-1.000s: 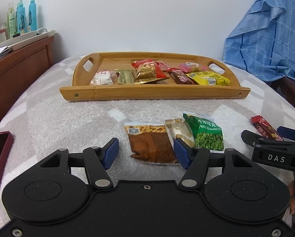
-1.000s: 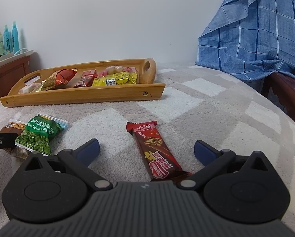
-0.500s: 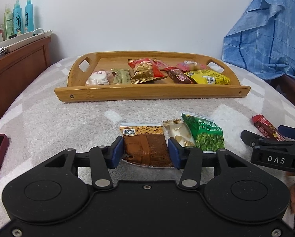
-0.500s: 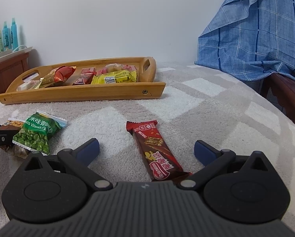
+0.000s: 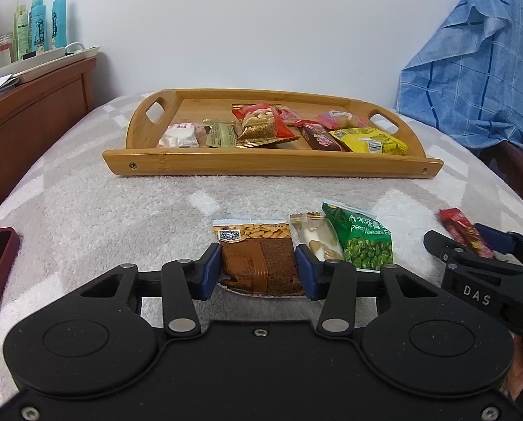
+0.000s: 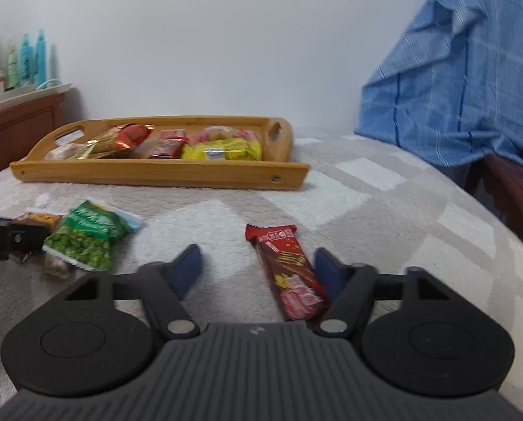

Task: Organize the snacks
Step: 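Grasp the brown almond-cake packet with the left gripper while the right grasps the red chocolate bar, then lift both snacks and carry them over the bamboo tray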

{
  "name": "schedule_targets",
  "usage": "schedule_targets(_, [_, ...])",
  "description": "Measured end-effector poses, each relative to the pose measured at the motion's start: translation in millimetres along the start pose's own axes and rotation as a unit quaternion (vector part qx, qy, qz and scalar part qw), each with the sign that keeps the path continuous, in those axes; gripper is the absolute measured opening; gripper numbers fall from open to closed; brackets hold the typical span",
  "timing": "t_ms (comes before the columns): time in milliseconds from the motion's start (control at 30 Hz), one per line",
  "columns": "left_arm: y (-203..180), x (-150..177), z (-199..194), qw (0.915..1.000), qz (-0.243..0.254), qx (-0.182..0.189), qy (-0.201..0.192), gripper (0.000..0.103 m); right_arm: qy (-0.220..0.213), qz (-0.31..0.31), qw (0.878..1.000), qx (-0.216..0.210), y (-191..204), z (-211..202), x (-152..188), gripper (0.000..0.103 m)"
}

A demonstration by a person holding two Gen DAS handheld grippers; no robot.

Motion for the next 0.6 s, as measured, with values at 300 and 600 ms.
schedule_targets(300, [1, -3, -6, 0.9999, -0.004, -0.005, -0.008, 0.043, -0.003, 0.016, 1.0, -0.013, 1, -5, -6, 0.027])
schedule_targets(600, [5, -13, -10, 0.9998, -0.006, -0.012, -0.015, 0.043, -0.024, 0.052, 0.998, -0.024, -5, -14, -19, 0.027])
Point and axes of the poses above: each gripper's, at about its wrist camera, not at the fingertips, and z roughly the way its jaws point, y to its left, x to its underside, the point moved 2 cm from there along z, roughly the way its jaws point
